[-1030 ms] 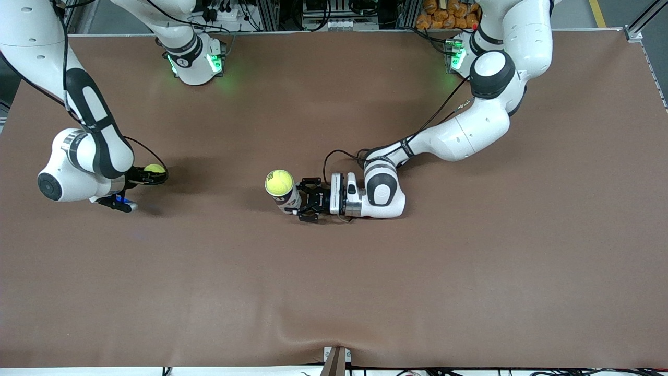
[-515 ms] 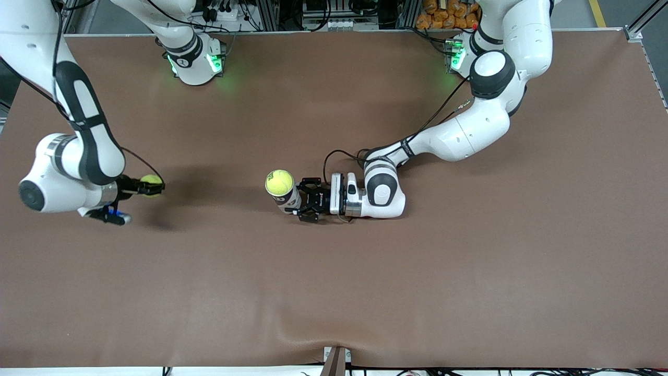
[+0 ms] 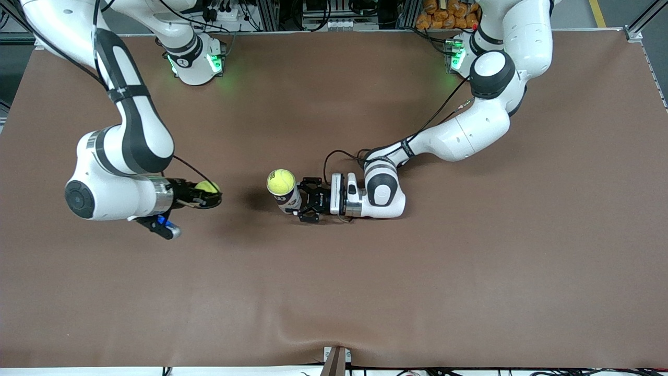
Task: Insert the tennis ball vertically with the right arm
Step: 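Carry the second ball with the right gripper to the tube opening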
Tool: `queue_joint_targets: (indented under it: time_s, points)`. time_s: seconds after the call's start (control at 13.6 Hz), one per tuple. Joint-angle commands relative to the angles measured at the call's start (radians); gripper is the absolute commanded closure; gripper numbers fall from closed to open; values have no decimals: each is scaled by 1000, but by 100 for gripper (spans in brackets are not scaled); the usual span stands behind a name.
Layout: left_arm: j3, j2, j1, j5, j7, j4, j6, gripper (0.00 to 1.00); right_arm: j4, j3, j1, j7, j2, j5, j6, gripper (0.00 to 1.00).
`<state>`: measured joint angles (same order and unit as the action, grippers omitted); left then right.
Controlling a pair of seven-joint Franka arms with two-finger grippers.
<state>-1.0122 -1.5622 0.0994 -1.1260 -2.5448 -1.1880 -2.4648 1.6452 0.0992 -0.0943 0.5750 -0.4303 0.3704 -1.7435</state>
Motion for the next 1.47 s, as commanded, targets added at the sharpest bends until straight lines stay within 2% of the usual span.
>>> queue_joint_targets:
  time_s: [0.0, 0.15, 0.29, 0.59, 1.1, 1.4]
  points:
    - [12, -33, 3, -23, -37, 33, 0, 19, -151, -9, -51, 164, -10, 42, 100, 100]
    - [12, -33, 3, -23, -37, 31, 4, 19, -206, -7, -91, 253, -11, 100, 139, 100]
    - [12, -33, 3, -23, -37, 33, 14, 19, -212, -10, -152, 331, -18, 163, 125, 100]
    - [12, -33, 3, -23, -37, 31, 15, 20, -231, -10, -275, 495, -56, 157, 30, 100]
    - [26, 14, -9, -61, -26, 14, 14, 19, -219, -15, -275, 486, -117, 133, -11, 100]
    - [29, 16, -10, -61, -26, 13, 14, 19, -228, -15, -271, 499, -110, 139, -2, 100]
